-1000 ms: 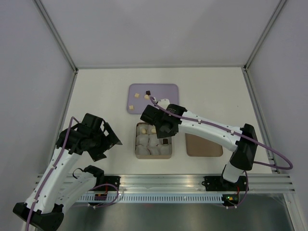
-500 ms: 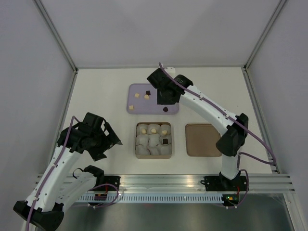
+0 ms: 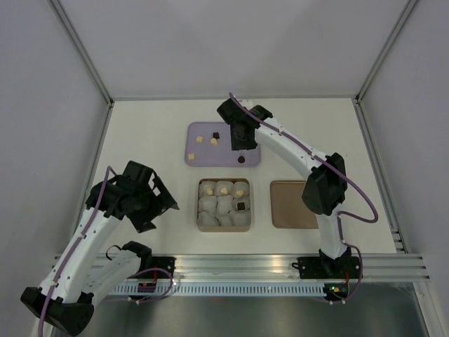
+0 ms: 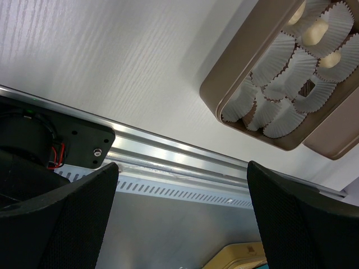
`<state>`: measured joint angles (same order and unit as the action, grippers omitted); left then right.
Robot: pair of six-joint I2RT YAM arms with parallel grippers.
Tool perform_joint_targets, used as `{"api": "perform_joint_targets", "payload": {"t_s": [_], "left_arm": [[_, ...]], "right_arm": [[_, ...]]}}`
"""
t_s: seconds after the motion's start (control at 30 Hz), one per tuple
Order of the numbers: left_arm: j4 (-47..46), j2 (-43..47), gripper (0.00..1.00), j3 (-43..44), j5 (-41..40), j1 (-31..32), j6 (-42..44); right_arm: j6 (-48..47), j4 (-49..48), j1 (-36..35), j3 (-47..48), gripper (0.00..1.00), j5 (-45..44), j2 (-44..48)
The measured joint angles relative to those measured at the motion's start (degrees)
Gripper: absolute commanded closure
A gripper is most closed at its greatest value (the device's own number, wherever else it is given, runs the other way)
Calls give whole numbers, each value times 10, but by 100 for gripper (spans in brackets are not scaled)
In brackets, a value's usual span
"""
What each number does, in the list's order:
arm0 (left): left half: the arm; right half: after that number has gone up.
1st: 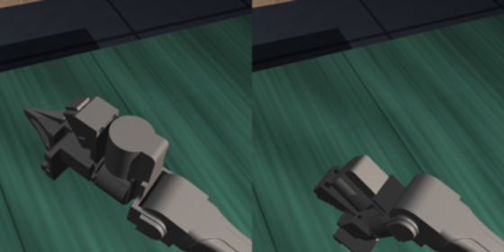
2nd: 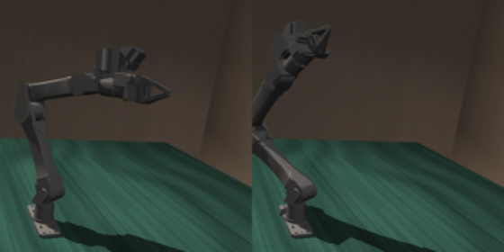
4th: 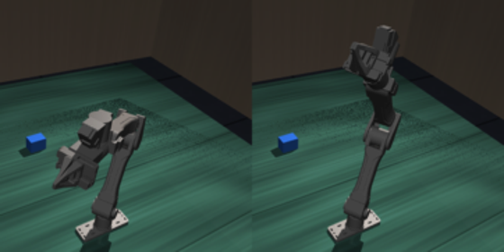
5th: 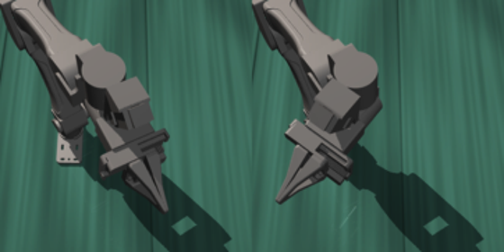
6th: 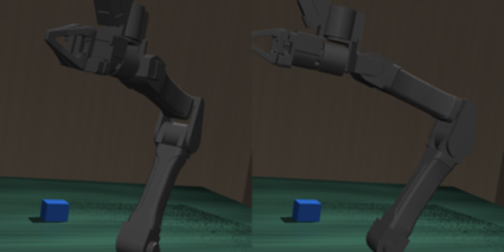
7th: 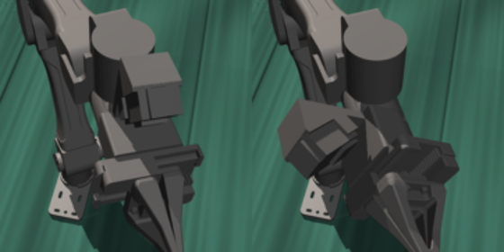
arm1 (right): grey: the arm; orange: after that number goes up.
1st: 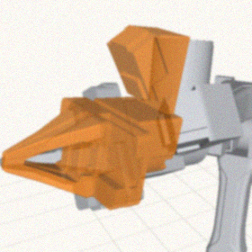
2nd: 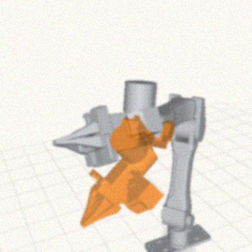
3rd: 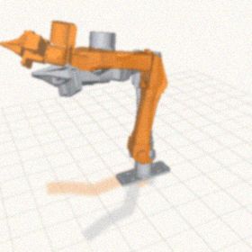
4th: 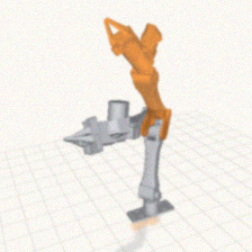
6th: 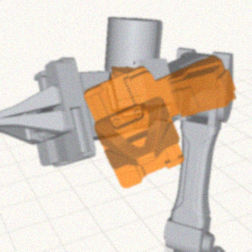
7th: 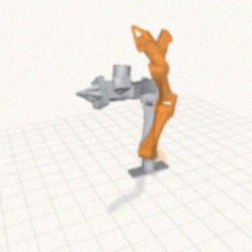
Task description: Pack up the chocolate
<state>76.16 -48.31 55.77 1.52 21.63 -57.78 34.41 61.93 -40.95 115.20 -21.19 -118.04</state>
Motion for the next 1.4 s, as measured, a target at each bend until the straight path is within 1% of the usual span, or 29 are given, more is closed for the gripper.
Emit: {"api": "perform_joint_targets", "payload": {"t_s": [0.3,1.1,1.2,1.4], "left_arm": [[0,-1,1,0,0,0,0],[0,0,0,0,0,0,0],[0,0,1,0,0,0,0],[0,0,1,0,0,0,0]], "right_arm": [[-8,-20,1,-24,59,22,0],[-1,-46,2,-70,59,31,-9],[0,-47,2,-71,59,31,-9],[2,-49,2,-72,64,31,-9]]}}
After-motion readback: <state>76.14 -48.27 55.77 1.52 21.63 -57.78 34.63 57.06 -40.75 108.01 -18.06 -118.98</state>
